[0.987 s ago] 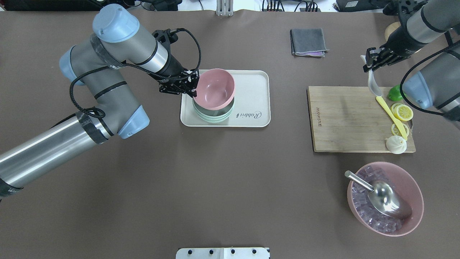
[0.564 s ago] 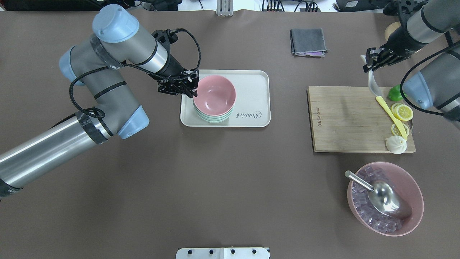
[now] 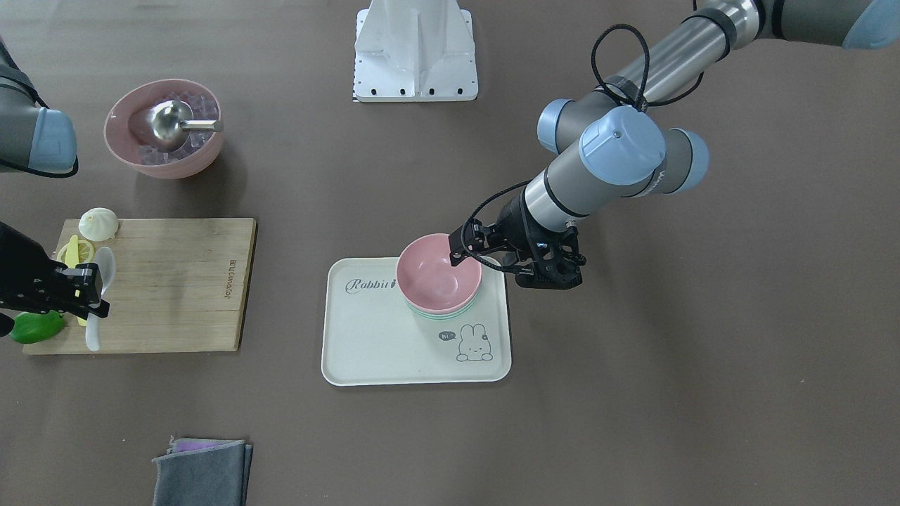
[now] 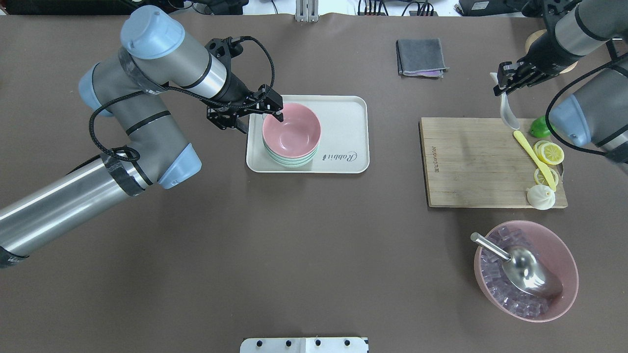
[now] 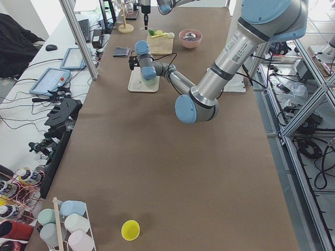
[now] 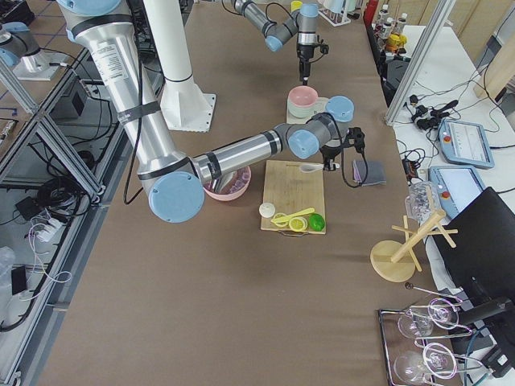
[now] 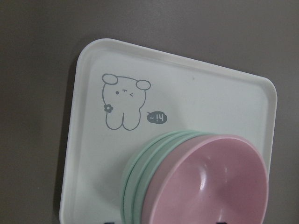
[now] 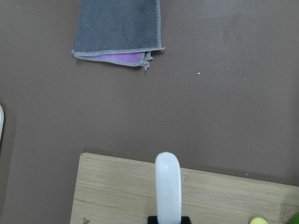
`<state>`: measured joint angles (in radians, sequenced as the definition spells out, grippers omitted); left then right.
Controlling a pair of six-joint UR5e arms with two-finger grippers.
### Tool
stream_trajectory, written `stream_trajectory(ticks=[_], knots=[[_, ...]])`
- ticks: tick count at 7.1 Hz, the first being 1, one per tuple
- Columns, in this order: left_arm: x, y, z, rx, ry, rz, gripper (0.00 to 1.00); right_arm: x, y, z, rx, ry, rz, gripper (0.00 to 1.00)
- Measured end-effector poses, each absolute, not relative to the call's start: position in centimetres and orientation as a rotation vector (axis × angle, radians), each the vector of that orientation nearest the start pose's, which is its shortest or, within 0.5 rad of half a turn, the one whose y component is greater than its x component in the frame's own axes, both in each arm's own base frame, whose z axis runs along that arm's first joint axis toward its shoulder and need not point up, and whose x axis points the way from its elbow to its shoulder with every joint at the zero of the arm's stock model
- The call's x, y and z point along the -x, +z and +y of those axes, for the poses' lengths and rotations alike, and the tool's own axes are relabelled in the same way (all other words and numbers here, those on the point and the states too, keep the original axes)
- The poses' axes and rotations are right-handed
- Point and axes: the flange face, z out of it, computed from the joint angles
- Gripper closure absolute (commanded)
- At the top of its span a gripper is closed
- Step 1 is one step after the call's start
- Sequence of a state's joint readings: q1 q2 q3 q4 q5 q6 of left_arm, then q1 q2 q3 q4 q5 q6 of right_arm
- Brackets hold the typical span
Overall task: Stack pink bowl on green and place spoon
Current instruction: 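Withdraw the left gripper while the right gripper carries the white spoon toward the tray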
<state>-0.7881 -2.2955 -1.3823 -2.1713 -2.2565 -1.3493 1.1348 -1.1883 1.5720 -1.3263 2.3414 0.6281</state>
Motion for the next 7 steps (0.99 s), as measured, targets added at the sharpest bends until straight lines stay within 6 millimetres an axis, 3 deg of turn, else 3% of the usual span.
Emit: stream_trajectory(ticks=[1,2,4,5,6,7], knots=[[-44.5,22.2,-57.6,0.008,-0.118,1.247,0.03,22.1,37.8,-61.2,-0.122,-0.033,-0.967,1.00],[-41.1,23.6,-58.5,0.024,-0.142,1.248,0.03,24.0,33.6,-61.2,-0.093,0.015,-0.997,1.00],[-32.5,28.9,-59.4,0.020,-0.220,1.230,0.03,30.4,25.1,-59.8,-0.024,0.086,-1.056,1.00],[-29.3,31.5,-59.8,-0.003,-0.241,1.211,0.03,34.4,21.8,-58.3,-0.005,0.119,-1.064,1.00],[-26.3,34.2,-60.1,-0.035,-0.247,1.190,0.02,38.2,19.4,-56.7,-0.003,0.156,-1.060,1.00],[-23.3,36.3,-60.3,-0.080,-0.240,1.174,0.02,40.9,18.4,-55.5,-0.016,0.177,-1.049,1.00]])
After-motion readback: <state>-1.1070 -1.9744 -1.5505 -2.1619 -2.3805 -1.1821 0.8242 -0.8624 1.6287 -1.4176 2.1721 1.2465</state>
